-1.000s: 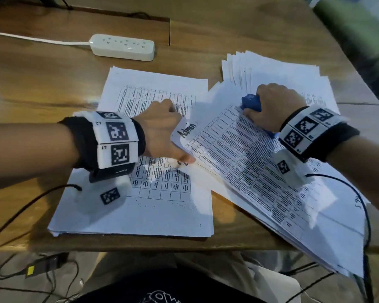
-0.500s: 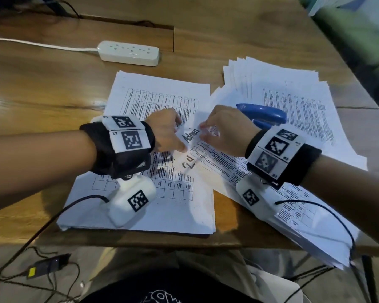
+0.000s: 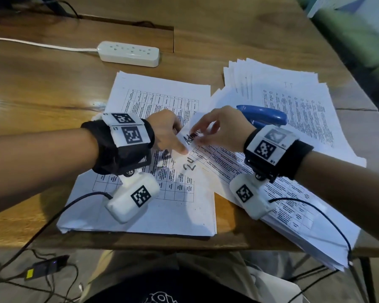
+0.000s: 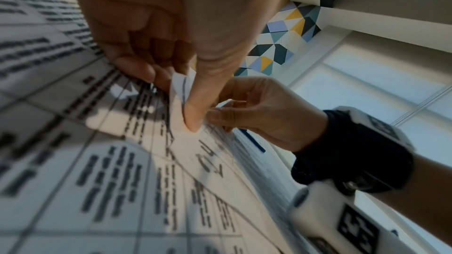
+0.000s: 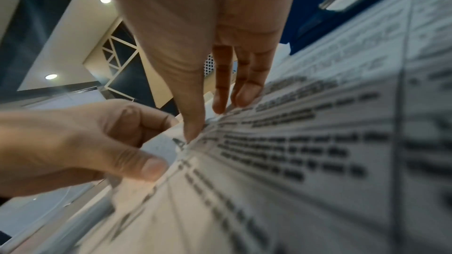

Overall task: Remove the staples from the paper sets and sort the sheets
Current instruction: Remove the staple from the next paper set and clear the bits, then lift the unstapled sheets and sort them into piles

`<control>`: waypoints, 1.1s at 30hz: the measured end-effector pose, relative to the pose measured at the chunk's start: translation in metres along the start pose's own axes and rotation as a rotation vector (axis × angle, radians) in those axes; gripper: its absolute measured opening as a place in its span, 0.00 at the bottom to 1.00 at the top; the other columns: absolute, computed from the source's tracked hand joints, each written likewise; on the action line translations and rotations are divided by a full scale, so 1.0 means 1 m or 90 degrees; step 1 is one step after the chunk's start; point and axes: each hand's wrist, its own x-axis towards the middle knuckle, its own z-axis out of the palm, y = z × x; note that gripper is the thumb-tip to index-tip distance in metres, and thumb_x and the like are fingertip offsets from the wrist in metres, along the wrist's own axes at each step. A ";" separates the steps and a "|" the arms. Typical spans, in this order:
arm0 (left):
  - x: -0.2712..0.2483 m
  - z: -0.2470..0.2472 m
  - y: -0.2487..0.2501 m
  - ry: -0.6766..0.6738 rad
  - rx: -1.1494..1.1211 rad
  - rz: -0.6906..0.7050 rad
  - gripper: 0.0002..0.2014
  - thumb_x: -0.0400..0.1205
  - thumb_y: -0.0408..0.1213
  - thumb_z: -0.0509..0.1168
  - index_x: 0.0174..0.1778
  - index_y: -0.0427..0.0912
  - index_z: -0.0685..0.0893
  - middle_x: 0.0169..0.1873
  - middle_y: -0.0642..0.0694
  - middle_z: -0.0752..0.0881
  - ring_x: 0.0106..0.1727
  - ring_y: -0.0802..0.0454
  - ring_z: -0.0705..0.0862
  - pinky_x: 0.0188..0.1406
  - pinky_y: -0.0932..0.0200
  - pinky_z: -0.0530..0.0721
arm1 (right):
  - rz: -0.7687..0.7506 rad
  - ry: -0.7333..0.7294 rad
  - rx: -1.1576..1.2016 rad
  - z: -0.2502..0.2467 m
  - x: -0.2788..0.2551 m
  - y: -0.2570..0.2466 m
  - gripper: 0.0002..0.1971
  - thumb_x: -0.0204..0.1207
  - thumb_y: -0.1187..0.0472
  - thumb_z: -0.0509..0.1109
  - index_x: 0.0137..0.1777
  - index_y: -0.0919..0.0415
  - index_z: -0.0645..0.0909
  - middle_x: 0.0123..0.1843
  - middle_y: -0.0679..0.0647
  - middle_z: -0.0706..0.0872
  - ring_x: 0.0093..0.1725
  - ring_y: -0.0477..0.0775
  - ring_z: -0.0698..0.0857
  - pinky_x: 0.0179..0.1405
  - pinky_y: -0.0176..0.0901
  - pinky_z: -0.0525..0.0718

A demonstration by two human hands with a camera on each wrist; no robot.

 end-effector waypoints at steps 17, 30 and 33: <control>0.003 0.004 -0.007 0.019 -0.004 0.017 0.18 0.68 0.38 0.77 0.47 0.31 0.84 0.37 0.40 0.83 0.37 0.47 0.78 0.41 0.54 0.76 | 0.053 -0.047 0.039 0.003 0.020 0.000 0.07 0.64 0.55 0.80 0.39 0.56 0.89 0.32 0.47 0.86 0.29 0.39 0.77 0.36 0.32 0.76; 0.001 0.002 -0.005 0.015 -0.019 0.022 0.17 0.67 0.34 0.78 0.47 0.31 0.84 0.46 0.32 0.87 0.46 0.37 0.85 0.54 0.39 0.85 | 0.008 -0.056 -0.062 -0.004 0.010 -0.002 0.04 0.77 0.59 0.68 0.45 0.59 0.83 0.40 0.46 0.83 0.36 0.43 0.80 0.32 0.30 0.74; 0.000 0.003 -0.005 0.013 -0.022 0.018 0.17 0.68 0.34 0.78 0.48 0.30 0.83 0.42 0.34 0.86 0.44 0.40 0.83 0.52 0.47 0.84 | 0.001 -0.042 0.014 -0.015 -0.005 0.001 0.05 0.75 0.62 0.71 0.38 0.56 0.81 0.33 0.44 0.86 0.26 0.38 0.83 0.29 0.30 0.81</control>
